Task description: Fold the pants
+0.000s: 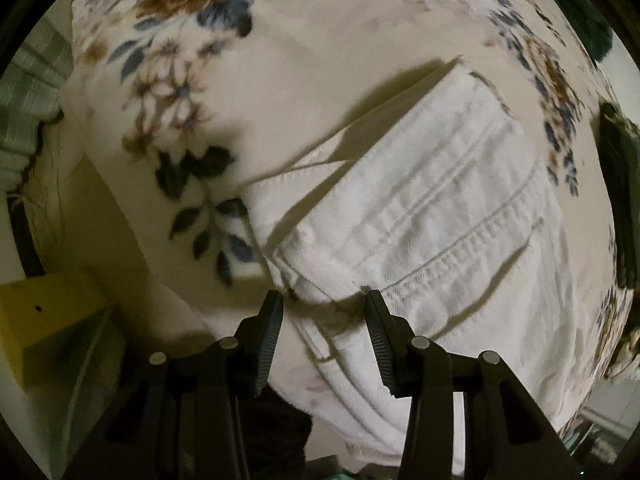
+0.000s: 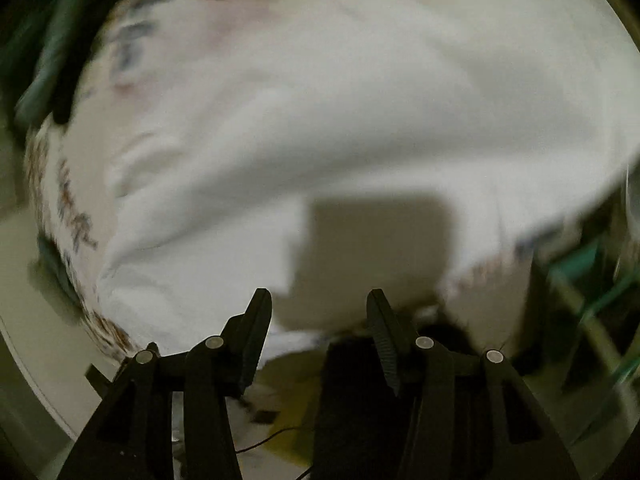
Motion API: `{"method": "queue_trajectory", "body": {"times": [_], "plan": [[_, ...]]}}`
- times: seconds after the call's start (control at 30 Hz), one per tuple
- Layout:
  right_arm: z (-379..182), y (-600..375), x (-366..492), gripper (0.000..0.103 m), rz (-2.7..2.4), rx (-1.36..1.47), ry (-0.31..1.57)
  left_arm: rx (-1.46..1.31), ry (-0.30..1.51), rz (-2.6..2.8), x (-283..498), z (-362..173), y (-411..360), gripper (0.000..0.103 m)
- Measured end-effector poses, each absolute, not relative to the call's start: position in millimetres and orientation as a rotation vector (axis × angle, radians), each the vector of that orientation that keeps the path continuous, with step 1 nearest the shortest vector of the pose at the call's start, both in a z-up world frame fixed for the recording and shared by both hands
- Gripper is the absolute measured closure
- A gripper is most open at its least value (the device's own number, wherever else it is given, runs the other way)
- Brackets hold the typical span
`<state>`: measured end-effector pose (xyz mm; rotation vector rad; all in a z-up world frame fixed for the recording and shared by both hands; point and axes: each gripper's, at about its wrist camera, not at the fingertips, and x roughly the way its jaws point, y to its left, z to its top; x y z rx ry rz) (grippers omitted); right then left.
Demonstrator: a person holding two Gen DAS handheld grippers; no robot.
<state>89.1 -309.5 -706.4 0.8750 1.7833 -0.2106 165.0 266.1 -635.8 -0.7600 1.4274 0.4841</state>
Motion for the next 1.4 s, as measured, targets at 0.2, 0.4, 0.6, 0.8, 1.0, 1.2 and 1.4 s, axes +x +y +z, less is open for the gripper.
{"method": "queue_trajectory", "body": {"times": [0.2, 0.4, 0.6, 0.8, 1.0, 1.2, 1.4], "plan": [[-747, -327, 42, 0.077, -0.310, 1.082, 1.684, -0.705, 1.344, 0.487, 153, -630, 259, 0.085], [-730, -322, 35, 0.101, -0.350, 0.982, 1.628, -0.687, 1.326, 0.463, 143, -610, 262, 0.089], [-713, -305, 30, 0.101, -0.322, 0.871, 1.678, -0.665, 1.364, 0.466, 121, -597, 259, 0.089], [-742, -304, 38, 0.086, -0.332, 0.906, 1.770, -0.707, 1.398, 0.456, 120, -598, 268, 0.085], [-682, -266, 86, 0.045, -0.093, 0.628, 1.767, -0.609, 1.349, 0.466, 114, -542, 248, 0.065], [-676, -179, 195, 0.045, 0.229, 0.392, 1.760, -0.509, 1.344, 0.361, 173, -540, 196, 0.043], [-721, -179, 281, 0.054, 0.139, 0.345, 1.714, -0.389, 1.416, 0.159, 249, -575, 118, 0.043]]}}
